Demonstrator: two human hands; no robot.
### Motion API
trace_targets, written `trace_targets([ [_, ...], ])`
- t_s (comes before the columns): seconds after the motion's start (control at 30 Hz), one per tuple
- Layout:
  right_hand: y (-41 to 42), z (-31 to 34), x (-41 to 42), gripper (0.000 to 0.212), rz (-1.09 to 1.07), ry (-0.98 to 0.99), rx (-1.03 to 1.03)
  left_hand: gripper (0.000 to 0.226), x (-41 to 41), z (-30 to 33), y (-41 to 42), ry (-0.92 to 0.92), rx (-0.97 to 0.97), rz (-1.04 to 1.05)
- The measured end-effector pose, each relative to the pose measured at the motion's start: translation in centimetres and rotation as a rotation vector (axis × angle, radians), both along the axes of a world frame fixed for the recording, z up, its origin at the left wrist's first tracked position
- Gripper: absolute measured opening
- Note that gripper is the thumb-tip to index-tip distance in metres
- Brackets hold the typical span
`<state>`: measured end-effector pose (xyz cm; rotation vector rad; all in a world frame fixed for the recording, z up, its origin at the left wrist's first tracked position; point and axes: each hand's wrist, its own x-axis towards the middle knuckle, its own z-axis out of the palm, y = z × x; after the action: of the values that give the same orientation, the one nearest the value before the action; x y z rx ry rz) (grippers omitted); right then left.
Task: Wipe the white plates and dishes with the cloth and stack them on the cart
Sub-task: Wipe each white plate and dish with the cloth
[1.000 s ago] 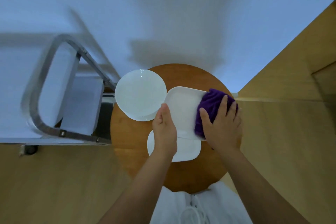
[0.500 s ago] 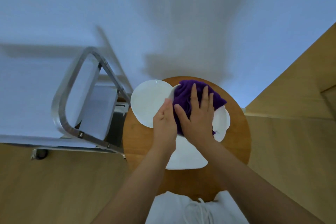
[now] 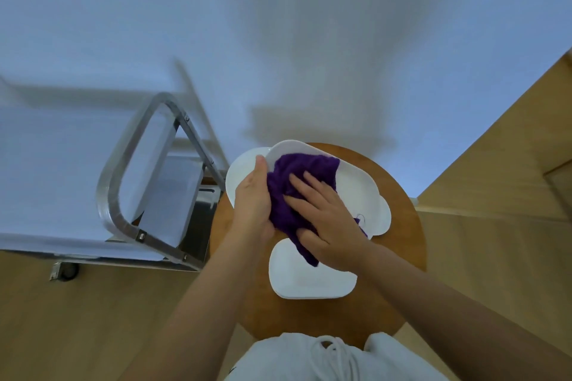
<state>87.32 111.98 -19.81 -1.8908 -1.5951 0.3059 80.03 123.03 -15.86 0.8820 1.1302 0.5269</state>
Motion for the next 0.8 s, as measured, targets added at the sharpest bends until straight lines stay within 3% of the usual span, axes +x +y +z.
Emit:
trace_targets([
  [0.2,-3.0,-1.7,2.3,0.062,0.145,-0.336,0.018,0.053,0.0,0.6,2.7,0.093,0.036,-0.084],
  [0.37,-5.2,-2.5,3.2,0.068,0.154,-0.631,0.082,0.044,0.5,1.7,4.6,0.238,0.099,-0.329],
  [0.43,-5.4,-2.3,2.7,0.069,0.091,-0.611,0.142,0.043,1.0,1.9,4.6,0.235,0.073,-0.312],
  [0.57,-3.4,-1.0,1.5,0.068,-0.137,-0.413,0.232,0.036,2.2,1.3,2.2,0.006,-0.012,-0.102],
  [0.67,-1.3,0.1,0.3,0.051,-0.282,-0.354,0.248,0.030,2.9,0.4,-0.9,0.117,0.033,-0.139],
  [0.8,-1.6,-0.3,0.1,0.049,-0.209,-0.438,0.300,0.035,2.2,0.7,-0.5,0.111,0.034,-0.167],
])
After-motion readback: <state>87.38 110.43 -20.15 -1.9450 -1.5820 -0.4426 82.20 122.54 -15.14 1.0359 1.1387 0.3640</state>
